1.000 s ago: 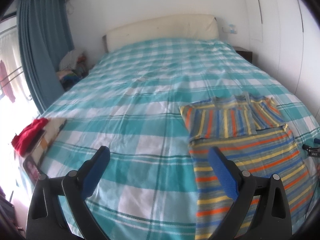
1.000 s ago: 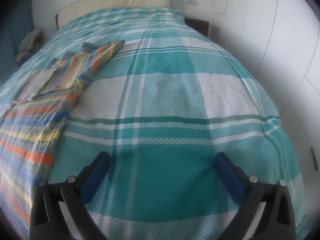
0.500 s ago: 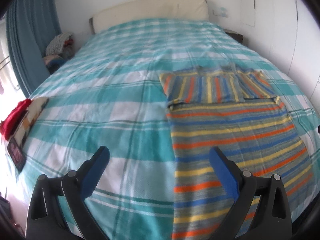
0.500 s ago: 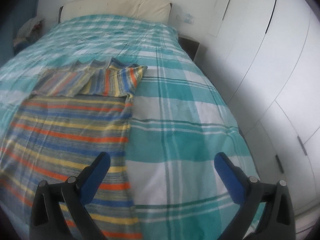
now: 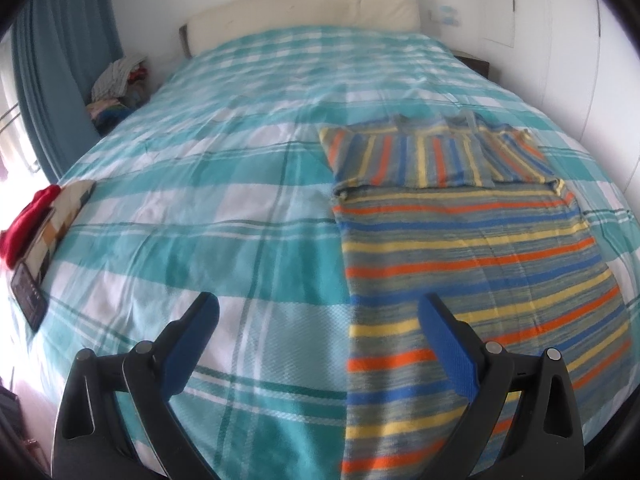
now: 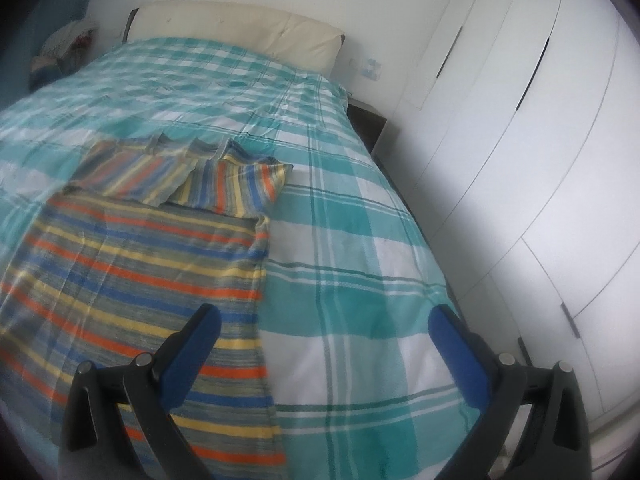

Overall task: Fold small clothes
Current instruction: 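Move both grippers to the sweater hem and grasp it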

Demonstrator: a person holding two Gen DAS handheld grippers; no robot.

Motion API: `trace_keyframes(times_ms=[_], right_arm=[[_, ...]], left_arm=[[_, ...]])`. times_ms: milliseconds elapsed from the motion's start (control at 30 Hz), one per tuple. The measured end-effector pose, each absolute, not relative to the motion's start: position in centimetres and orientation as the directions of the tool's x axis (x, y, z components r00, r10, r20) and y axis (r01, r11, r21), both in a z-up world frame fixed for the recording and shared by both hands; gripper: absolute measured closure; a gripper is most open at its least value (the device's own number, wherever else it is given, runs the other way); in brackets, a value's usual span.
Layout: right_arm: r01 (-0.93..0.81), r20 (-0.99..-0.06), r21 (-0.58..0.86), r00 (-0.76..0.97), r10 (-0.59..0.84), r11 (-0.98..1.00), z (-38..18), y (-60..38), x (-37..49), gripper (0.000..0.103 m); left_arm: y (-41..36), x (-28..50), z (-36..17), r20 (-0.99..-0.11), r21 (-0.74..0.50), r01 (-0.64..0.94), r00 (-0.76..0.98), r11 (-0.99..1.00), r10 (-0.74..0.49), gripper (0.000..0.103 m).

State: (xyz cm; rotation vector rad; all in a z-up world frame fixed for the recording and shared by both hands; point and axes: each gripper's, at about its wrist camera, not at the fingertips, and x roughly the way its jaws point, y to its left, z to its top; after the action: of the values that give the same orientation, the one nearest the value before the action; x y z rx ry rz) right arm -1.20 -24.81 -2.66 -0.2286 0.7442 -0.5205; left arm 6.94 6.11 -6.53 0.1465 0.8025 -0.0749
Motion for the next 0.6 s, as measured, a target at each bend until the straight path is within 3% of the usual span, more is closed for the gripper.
trace_keyframes(times_ms=[600], right_arm=[[0.386,-0.534,-0.441,0.613,-0.583,0.81,-1.6,-24.6,-1.8,0.001]], left_arm=[[6.4,6.8,-7.7,-0.74,0.096,0.117,0.672,0.988,-0.008,0.003]])
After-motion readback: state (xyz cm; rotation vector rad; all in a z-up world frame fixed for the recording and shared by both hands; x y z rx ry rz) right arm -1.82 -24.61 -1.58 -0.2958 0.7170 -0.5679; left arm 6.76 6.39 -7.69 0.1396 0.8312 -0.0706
